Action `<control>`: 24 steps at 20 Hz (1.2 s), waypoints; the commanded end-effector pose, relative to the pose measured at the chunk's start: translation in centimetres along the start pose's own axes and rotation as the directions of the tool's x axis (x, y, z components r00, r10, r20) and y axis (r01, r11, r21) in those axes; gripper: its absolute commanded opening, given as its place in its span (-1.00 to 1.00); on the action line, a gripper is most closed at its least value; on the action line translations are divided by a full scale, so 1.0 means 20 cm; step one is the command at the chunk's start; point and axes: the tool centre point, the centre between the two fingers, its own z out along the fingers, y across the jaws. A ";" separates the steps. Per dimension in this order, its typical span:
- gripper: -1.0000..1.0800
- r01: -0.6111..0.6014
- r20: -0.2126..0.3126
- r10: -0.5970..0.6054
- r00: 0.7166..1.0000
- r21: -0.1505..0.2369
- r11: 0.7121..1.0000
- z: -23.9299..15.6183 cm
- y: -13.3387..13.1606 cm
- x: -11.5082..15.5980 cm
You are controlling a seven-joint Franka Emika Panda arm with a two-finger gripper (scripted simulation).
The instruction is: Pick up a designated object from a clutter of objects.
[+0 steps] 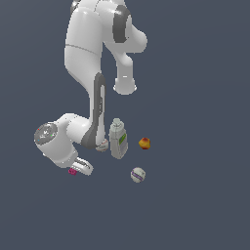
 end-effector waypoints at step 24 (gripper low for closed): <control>-1.00 0.000 0.000 0.000 1.000 0.001 1.000 -0.33 -0.19 -0.31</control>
